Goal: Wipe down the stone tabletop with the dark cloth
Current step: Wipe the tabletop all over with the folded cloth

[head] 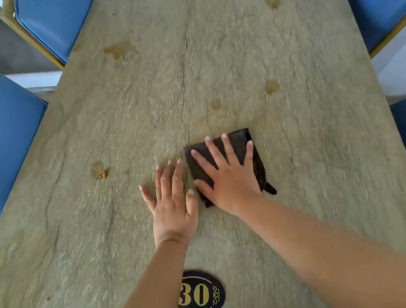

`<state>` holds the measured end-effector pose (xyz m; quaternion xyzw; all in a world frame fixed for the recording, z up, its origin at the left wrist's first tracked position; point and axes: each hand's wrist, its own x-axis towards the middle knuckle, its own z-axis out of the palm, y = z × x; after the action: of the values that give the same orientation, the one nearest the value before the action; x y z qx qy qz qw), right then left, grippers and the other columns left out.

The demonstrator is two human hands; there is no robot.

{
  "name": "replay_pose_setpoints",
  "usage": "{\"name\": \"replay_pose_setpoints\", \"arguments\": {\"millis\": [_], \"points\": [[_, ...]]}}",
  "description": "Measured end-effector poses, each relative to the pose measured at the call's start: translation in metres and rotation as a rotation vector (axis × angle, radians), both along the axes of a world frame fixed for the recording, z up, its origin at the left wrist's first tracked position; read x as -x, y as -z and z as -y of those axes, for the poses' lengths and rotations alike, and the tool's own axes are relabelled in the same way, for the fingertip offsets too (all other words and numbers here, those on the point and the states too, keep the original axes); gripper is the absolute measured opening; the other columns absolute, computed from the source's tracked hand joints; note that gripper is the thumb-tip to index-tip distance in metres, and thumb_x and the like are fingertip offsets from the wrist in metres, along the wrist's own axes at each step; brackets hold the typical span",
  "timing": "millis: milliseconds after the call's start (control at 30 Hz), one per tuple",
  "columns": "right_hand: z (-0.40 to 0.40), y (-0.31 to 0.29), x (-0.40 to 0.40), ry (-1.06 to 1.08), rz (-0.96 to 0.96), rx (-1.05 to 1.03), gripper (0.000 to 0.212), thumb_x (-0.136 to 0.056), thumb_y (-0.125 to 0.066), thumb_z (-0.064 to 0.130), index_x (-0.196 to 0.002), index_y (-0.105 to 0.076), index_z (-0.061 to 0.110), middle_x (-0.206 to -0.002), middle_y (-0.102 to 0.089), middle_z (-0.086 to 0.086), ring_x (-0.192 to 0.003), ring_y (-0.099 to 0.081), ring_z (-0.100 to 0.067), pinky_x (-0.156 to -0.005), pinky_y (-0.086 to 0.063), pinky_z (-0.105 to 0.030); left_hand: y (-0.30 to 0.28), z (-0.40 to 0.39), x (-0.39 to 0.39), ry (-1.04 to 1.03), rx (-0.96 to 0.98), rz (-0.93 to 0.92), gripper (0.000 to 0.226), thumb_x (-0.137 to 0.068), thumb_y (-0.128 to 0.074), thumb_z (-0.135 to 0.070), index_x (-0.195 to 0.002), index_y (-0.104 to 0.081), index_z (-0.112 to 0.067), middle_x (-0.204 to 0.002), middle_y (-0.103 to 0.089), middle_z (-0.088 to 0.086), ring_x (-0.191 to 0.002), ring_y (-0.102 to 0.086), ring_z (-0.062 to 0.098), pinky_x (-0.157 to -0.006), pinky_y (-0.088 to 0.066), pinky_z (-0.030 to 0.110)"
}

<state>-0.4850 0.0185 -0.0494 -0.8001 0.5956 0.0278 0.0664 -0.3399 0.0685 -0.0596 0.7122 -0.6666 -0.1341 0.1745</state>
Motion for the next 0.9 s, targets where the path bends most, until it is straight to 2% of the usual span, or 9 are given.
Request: {"name": "replay_pose_setpoints", "arguments": {"millis": [100, 200, 267, 433, 500, 600, 733, 833, 900], "points": [[-0.07, -0.001, 0.009, -0.32, 0.058, 0.005, 0.061, -0.093, -0.021, 0.065, -0.15, -0.011, 0.044, -0.162, -0.004, 0.004, -0.148, 0.01, -0.028, -0.11, 0.005, -0.068, 0.002, 0.0, -0.003, 0.0, 0.028, -0.047, 0.066, -0.088, -0.014, -0.039, -0.151, -0.025, -0.025, -0.156, -0.027, -0.002, -0.149, -0.008, 0.018, -0.116, 0.01, 0.057], [-0.091, -0.004, 0.074, -0.61, -0.015, -0.004, 0.061, -0.092, -0.024, 0.068, -0.148, -0.012, 0.049, -0.162, -0.003, 0.01, -0.149, 0.007, -0.022, -0.115, 0.006, -0.06, 0.002, -0.001, -0.004, 0.027, 0.035, -0.035, 0.066, -0.089, -0.01, -0.043, -0.148, -0.033, -0.026, -0.155, -0.029, -0.002, -0.149, -0.008, 0.02, -0.116, 0.011, 0.058], [-0.078, -0.003, 0.115, -0.471, -0.07, -0.014, 0.063, -0.09, -0.018, 0.071, -0.148, -0.003, 0.051, -0.162, 0.0, 0.01, -0.149, 0.008, -0.021, -0.115, 0.003, -0.06, 0.0, -0.002, -0.004, 0.044, 0.028, -0.031, 0.069, -0.088, -0.007, -0.046, -0.145, -0.04, -0.028, -0.155, -0.03, -0.002, -0.149, -0.009, 0.02, -0.115, 0.014, 0.057], [-0.069, 0.002, 0.105, 0.433, -0.022, -0.069, 0.065, -0.087, -0.002, 0.071, -0.146, 0.013, 0.048, -0.16, 0.015, 0.007, -0.147, 0.018, -0.025, -0.109, 0.01, -0.067, -0.007, -0.014, 0.004, 0.064, -0.038, -0.038, 0.076, -0.082, -0.003, -0.053, -0.144, -0.041, -0.032, -0.154, -0.028, -0.007, -0.147, -0.009, 0.015, -0.114, 0.019, 0.054], [-0.099, 0.003, 0.063, 0.372, -0.009, -0.054, 0.065, -0.09, -0.004, 0.069, -0.148, 0.011, 0.045, -0.161, 0.016, 0.004, -0.146, 0.019, -0.029, -0.107, 0.013, -0.068, -0.011, -0.025, 0.012, 0.08, -0.095, -0.09, 0.077, -0.08, -0.002, -0.054, -0.144, -0.04, -0.034, -0.155, -0.024, -0.011, -0.148, -0.002, 0.013, -0.113, 0.021, 0.053], [-0.169, 0.0, 0.034, 0.003, 0.044, -0.012, 0.063, -0.092, -0.013, 0.067, -0.15, -0.005, 0.044, -0.162, 0.001, 0.002, -0.148, 0.011, -0.029, -0.11, 0.006, -0.069, -0.019, -0.042, 0.027, 0.097, -0.174, -0.119, 0.066, -0.088, -0.006, -0.051, -0.144, -0.038, -0.035, -0.157, -0.022, -0.012, -0.149, 0.0, 0.013, -0.115, 0.018, 0.053], [-0.213, 0.002, 0.102, -0.282, 0.007, -0.008, 0.058, -0.094, -0.022, 0.065, -0.148, -0.009, 0.049, -0.162, -0.001, 0.011, -0.149, 0.006, -0.021, -0.115, 0.003, -0.061, -0.023, -0.069, 0.063, 0.241, -0.208, -0.086, 0.047, -0.101, -0.021, -0.038, -0.147, -0.033, -0.034, -0.158, -0.02, -0.013, -0.148, -0.005, 0.016, -0.117, 0.012, 0.053], [-0.207, 0.004, 0.163, 0.088, -0.052, -0.01, 0.057, -0.093, -0.011, 0.066, -0.147, 0.003, 0.052, -0.161, 0.002, 0.011, -0.148, 0.008, -0.02, -0.113, -0.008, -0.064, -0.009, -0.086, 0.085, 0.355, -0.229, 0.093, 0.056, -0.099, -0.011, -0.045, -0.154, -0.009, -0.032, -0.162, 0.004, -0.013, -0.148, 0.018, 0.02, -0.115, 0.015, 0.056], [-0.2, 0.003, 0.182, 0.474, -0.045, -0.043, 0.057, -0.091, -0.003, 0.064, -0.146, 0.009, 0.052, -0.161, 0.009, 0.01, -0.148, 0.013, -0.018, -0.114, -0.002, -0.064, 0.0, -0.089, 0.089, 0.382, -0.192, 0.228, 0.064, -0.092, 0.001, -0.048, -0.154, 0.003, -0.03, -0.161, 0.014, -0.011, -0.145, 0.026, 0.024, -0.112, 0.016, 0.06]]}}
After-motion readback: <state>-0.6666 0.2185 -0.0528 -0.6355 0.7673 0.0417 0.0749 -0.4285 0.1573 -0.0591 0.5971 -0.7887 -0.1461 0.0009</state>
